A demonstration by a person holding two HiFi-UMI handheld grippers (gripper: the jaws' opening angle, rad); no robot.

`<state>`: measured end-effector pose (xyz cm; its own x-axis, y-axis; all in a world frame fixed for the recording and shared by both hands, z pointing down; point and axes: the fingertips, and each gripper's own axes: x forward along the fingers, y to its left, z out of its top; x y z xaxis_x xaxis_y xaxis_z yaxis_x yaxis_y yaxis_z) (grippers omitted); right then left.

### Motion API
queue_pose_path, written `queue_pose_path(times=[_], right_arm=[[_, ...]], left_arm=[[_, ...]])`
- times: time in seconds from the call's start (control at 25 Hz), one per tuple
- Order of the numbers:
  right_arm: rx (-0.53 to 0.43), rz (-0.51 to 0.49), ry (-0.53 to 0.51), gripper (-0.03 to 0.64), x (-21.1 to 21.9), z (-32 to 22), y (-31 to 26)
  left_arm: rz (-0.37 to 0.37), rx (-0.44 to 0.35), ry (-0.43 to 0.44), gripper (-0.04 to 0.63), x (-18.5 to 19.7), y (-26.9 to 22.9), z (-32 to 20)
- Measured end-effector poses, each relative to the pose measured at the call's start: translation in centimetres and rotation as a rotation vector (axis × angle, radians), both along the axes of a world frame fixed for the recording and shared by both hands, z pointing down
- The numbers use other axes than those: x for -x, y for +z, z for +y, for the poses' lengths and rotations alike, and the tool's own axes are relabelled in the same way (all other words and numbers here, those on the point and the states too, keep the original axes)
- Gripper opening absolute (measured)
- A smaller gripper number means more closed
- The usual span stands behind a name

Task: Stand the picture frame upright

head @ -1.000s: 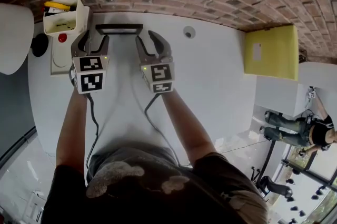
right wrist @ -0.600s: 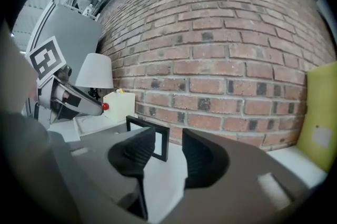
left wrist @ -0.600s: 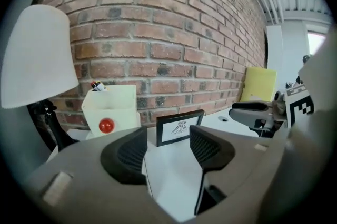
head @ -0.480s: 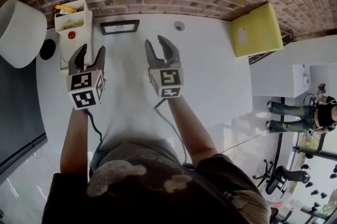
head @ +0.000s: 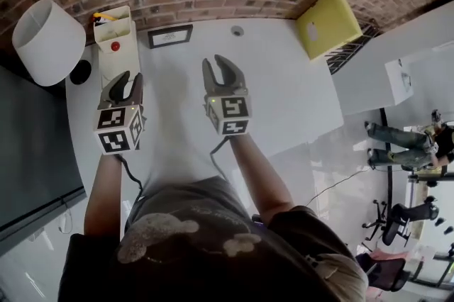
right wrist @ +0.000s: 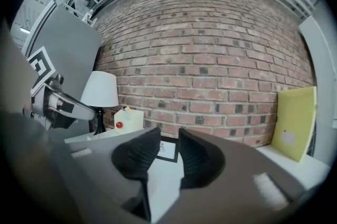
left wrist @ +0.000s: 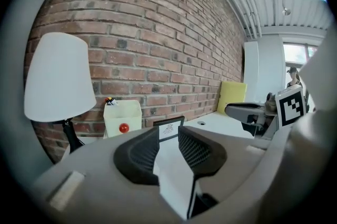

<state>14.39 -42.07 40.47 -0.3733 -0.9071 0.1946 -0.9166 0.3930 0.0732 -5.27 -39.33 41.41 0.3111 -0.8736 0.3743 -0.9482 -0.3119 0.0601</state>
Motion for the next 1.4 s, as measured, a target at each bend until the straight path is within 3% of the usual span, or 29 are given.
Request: queue_pose_path(times=[0.36, 0.6, 1.04, 1.4], right_arm=[[-0.055, -0.001, 0.102, 0.018, 1.7, 6.2, -2.1], [0.029, -0.025, 0.201, 0.005, 0.9, 11.1, -0.8], [0.037, -0.001, 0.166, 0.005, 0.4, 13.8, -0.8], [0.031, -0.018, 0.149, 0.005, -0.8, 18.5, -1.1]], left_arm=[[0.02, -0.027, 0.073, 0.033, 2.5, -0.7, 4.9], [0.042, 0.031, 0.149, 0.009, 2.5, 0.7, 8.2], [0.046, 0.066, 0.22, 0.009, 0.1, 1.8, 10.6], [0.008, 0.036, 0.207, 0.009, -1.6, 0.9, 14.7]])
